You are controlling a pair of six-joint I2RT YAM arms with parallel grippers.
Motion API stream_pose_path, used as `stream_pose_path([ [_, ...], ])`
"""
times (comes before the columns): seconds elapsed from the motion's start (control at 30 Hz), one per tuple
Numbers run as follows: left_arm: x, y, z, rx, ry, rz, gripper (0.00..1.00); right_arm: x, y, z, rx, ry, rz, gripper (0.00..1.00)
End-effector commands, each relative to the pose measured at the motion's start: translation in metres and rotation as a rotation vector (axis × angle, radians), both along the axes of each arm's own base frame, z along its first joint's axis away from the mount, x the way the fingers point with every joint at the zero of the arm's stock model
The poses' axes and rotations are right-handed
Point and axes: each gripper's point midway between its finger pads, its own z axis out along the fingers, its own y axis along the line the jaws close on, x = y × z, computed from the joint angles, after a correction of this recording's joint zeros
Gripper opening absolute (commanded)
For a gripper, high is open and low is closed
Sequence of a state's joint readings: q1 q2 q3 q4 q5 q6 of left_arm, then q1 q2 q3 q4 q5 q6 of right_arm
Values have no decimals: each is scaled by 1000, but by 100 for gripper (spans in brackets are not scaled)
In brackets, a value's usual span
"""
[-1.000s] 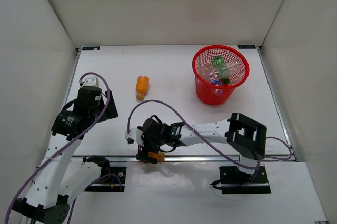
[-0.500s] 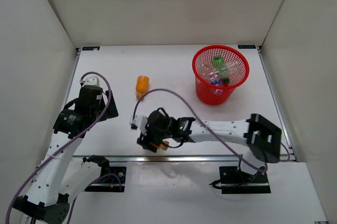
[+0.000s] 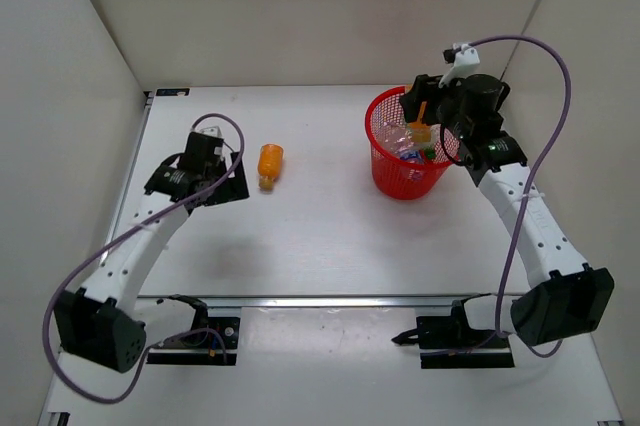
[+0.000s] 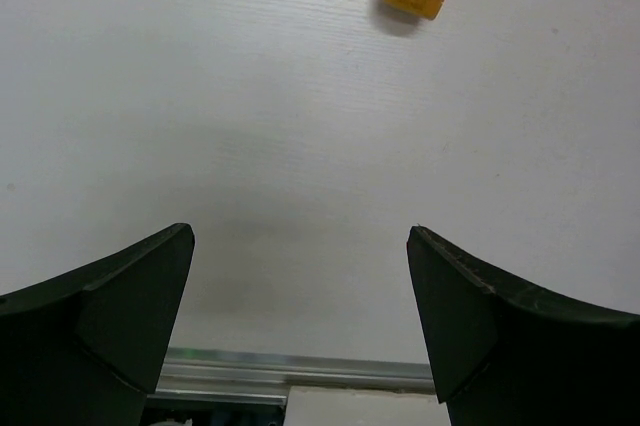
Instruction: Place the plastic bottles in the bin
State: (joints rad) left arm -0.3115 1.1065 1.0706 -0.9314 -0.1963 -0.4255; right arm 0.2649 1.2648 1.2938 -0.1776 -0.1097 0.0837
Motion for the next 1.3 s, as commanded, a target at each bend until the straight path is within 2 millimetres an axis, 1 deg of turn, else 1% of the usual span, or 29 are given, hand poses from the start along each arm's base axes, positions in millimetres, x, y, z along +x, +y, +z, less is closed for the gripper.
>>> stream_pose_path([
  [0.0, 39, -25, 12, -46, -66, -78, 99, 9, 9, -21, 68, 76, 65, 38],
  [0.07, 55, -35, 20, -44, -81, -109, 98, 20, -3, -31, 73, 118, 37, 39],
  [0.17, 76, -40, 8, -41, -45, -124, 99, 25, -10, -45, 96, 184, 36, 51],
  [0.2, 82, -40, 11, -45, -49, -129, 98, 25, -8, -50, 99, 196, 44, 62],
  [0.27, 91, -45, 0, -44, -13, -169, 99, 20, -4, -49, 83, 204, 46, 85],
  [0.3, 99, -45, 6, -43, -29, -164, 98, 19, -3, -45, 81, 199, 50, 91],
  [0.33, 105, -48, -4, -32, -8, -188, 99, 16, -5, -44, 66, 204, 36, 99],
  [0.37, 110, -53, -10, -36, 11, -208, 99, 17, -8, -30, 60, 173, 23, 99],
  [0.4, 117, -54, -10, -32, 5, -220, 99, 14, -11, -31, 55, 192, 2, 99],
  [0.47, 127, -65, -25, -55, 48, -256, 99, 14, -19, -17, 63, 177, -31, 99],
  [0.57, 142, -77, -41, -58, 82, -292, 99, 4, -47, -6, 80, 173, -125, 99],
  [0.63, 154, -75, -50, -62, 95, -270, 99, -6, -82, -8, 109, 189, -233, 99],
  [0.67, 157, -81, -61, -71, 114, -286, 99, -13, -92, -1, 121, 170, -262, 99],
  [0.7, 163, -83, -60, -88, 102, -286, 99, -23, -113, 2, 130, 160, -306, 99],
  [0.73, 170, -79, -69, -86, 117, -273, 99, -28, -136, -10, 130, 186, -368, 99],
  [0.77, 176, -83, -75, -73, 128, -271, 98, -39, -145, -9, 139, 177, -392, 99],
  [0.8, 181, -83, -84, -52, 149, -266, 98, -49, -163, -6, 143, 161, -434, 99],
  [0.83, 191, -83, -77, -52, 126, -262, 99, -58, -176, -13, 146, 170, -470, 99],
  [0.87, 191, -86, -89, -44, 156, -272, 99, -63, -183, -20, 144, 184, -488, 99],
  [0.9, 200, -86, -91, -37, 147, -262, 99, -72, -194, -25, 144, 199, -523, 99],
  [0.97, 215, -88, -95, -34, 122, -259, 98, -86, -203, -45, 135, 258, -572, 99],
  [1.03, 222, -89, -110, -22, 138, -254, 98, -94, -204, -57, 122, 278, -594, 99],
  [1.07, 230, -91, -108, -20, 122, -250, 98, -98, -202, -62, 121, 282, -591, 99],
  [1.1, 226, -91, -120, -17, 168, -249, 98, -101, -202, -70, 126, 295, -596, 99],
  [1.13, 228, -91, -125, -6, 194, -248, 99, -105, -202, -69, 135, 285, -604, 99],
  [1.17, 235, -93, -120, -9, 184, -245, 96, -107, -201, -70, 137, 282, -604, 99],
  [1.2, 229, -92, -129, -6, 231, -241, 86, -109, -203, -69, 151, 277, -613, 99],
  [1.23, 233, -90, -127, -8, 240, -228, 76, -112, -204, -72, 152, 288, -621, 100],
  [1.27, 232, -93, -119, -11, 246, -224, 72, -115, -204, -67, 148, 272, -625, 99],
])
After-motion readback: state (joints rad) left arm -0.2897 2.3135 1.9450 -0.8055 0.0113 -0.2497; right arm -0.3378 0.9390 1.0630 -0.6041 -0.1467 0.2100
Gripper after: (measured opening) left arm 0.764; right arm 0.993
